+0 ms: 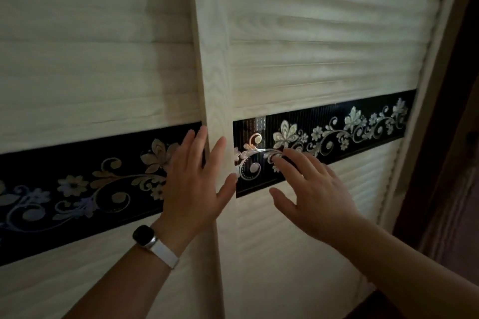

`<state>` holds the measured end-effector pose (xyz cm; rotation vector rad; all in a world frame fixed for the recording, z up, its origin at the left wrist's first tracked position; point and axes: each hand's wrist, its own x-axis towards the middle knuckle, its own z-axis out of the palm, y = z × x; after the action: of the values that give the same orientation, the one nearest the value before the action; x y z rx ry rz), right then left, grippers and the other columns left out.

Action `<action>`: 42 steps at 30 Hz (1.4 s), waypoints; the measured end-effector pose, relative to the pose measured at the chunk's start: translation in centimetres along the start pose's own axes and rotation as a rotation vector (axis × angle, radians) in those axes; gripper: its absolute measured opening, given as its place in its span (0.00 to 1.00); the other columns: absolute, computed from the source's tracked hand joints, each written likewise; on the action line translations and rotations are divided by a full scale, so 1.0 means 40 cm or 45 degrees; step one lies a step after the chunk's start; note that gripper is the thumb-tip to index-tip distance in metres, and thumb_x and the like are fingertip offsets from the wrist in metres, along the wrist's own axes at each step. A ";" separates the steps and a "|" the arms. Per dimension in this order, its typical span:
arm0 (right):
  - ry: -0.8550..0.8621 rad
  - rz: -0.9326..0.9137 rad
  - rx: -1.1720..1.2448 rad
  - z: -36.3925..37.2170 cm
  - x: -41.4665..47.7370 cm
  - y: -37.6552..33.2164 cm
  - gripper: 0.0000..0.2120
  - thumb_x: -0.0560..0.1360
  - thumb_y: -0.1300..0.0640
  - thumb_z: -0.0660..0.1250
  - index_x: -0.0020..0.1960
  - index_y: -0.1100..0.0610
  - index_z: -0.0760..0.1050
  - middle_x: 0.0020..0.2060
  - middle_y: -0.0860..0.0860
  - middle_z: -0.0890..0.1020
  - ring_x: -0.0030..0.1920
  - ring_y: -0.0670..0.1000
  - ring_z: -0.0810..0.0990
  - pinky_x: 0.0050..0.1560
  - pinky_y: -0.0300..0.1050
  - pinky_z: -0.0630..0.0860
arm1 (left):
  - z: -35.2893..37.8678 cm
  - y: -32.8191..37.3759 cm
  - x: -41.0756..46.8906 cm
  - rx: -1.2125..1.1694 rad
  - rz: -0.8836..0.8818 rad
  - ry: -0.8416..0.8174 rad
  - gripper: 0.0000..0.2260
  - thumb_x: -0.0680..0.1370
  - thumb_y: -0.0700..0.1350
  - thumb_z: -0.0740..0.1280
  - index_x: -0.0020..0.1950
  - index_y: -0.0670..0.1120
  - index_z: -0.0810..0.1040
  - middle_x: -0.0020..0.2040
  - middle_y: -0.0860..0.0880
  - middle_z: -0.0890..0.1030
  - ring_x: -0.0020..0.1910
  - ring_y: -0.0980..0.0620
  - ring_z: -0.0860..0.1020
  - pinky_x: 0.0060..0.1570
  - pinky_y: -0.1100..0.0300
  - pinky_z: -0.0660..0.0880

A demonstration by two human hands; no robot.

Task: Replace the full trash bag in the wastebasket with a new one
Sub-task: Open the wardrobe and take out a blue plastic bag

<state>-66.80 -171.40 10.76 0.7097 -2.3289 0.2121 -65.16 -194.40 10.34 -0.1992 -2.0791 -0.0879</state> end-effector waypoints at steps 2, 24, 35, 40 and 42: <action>0.043 -0.024 -0.001 0.036 0.058 0.016 0.28 0.76 0.39 0.55 0.72 0.51 0.63 0.70 0.54 0.70 0.70 0.56 0.68 0.65 0.56 0.69 | 0.041 -0.015 0.030 -0.021 -0.007 0.052 0.31 0.76 0.56 0.65 0.75 0.44 0.62 0.77 0.37 0.58 0.77 0.38 0.54 0.75 0.50 0.48; 0.874 -0.265 0.100 0.412 0.299 0.081 0.32 0.77 0.39 0.50 0.78 0.52 0.53 0.77 0.56 0.54 0.75 0.62 0.57 0.72 0.64 0.57 | 0.222 -0.052 0.078 0.003 0.125 0.306 0.39 0.72 0.54 0.68 0.75 0.40 0.53 0.73 0.33 0.56 0.74 0.38 0.56 0.70 0.43 0.64; 0.899 -0.245 0.097 0.416 0.310 0.190 0.32 0.78 0.39 0.49 0.77 0.52 0.53 0.72 0.62 0.61 0.75 0.62 0.58 0.70 0.65 0.59 | 0.292 0.043 0.122 0.051 0.078 0.317 0.37 0.74 0.53 0.67 0.75 0.38 0.55 0.74 0.33 0.54 0.76 0.39 0.53 0.74 0.50 0.56; 0.916 -0.270 0.100 0.434 0.310 0.266 0.32 0.77 0.39 0.50 0.77 0.52 0.54 0.77 0.56 0.54 0.75 0.62 0.59 0.70 0.65 0.59 | 0.343 0.084 0.146 -0.005 0.111 0.297 0.38 0.73 0.52 0.69 0.76 0.38 0.55 0.75 0.34 0.50 0.77 0.40 0.53 0.75 0.50 0.56; 0.916 -0.273 0.100 0.437 0.313 0.299 0.32 0.77 0.39 0.50 0.77 0.52 0.55 0.78 0.56 0.54 0.75 0.62 0.59 0.71 0.65 0.58 | 0.369 0.105 0.161 -0.022 0.102 0.315 0.38 0.73 0.52 0.69 0.75 0.39 0.55 0.75 0.35 0.50 0.78 0.41 0.51 0.74 0.50 0.57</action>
<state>-90.99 -172.62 6.30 0.7601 -1.5591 0.3900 -80.16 -187.43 8.54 -0.2680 -1.8224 -0.0781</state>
